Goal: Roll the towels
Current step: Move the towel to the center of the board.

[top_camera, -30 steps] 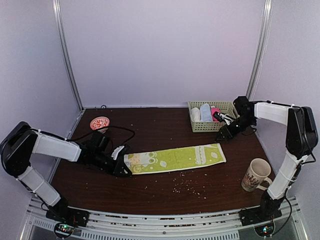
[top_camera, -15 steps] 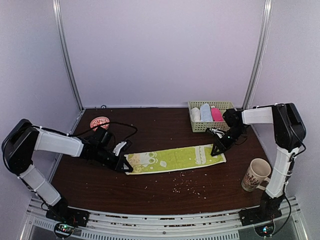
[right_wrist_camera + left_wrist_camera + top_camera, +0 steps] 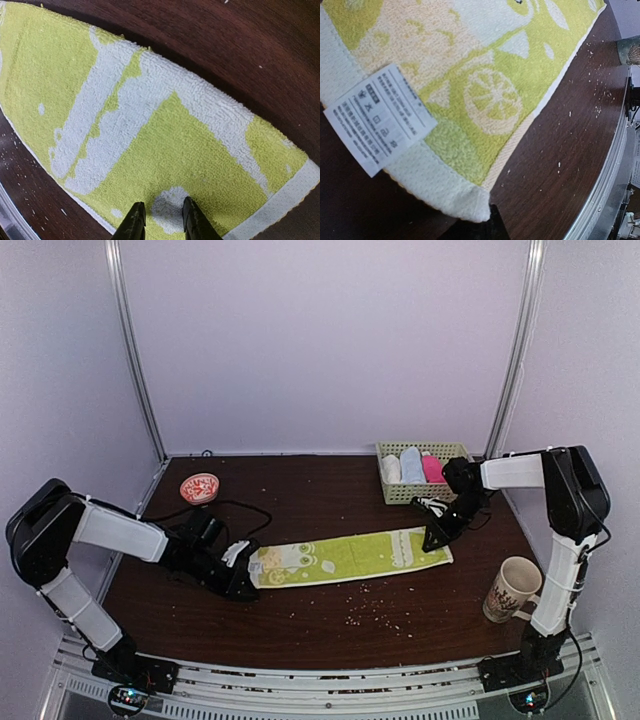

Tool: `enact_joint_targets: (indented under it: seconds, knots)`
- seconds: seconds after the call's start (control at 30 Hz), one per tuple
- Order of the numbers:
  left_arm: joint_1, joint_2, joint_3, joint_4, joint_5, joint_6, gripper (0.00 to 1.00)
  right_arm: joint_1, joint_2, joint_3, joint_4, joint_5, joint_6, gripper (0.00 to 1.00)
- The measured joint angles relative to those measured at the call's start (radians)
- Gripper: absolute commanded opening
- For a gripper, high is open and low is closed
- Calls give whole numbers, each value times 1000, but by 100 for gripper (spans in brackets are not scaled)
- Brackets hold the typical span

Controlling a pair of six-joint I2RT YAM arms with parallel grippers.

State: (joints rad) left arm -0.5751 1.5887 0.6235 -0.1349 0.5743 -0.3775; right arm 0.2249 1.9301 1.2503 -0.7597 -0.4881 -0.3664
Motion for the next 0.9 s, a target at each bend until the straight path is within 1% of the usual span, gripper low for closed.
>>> enact_joint_targets:
  seconds: [0.13,0.3,0.43,0.53,0.67,0.9]
  knots:
    - [0,-4,24,-31,0,26,1,0,0,5,21,42,7,27]
    - [0,-56,81,-68,20,72,0,-5,1,18,40,109,7,27]
    - [0,-47,143,-35,19,69,0,-18,2,24,44,130,3,27]
    - [0,11,172,19,18,57,0,-21,2,24,45,132,3,27]
    - [0,76,160,55,34,50,0,-21,2,24,45,138,-1,28]
    - [-22,101,117,58,72,48,0,-21,3,25,45,140,0,28]
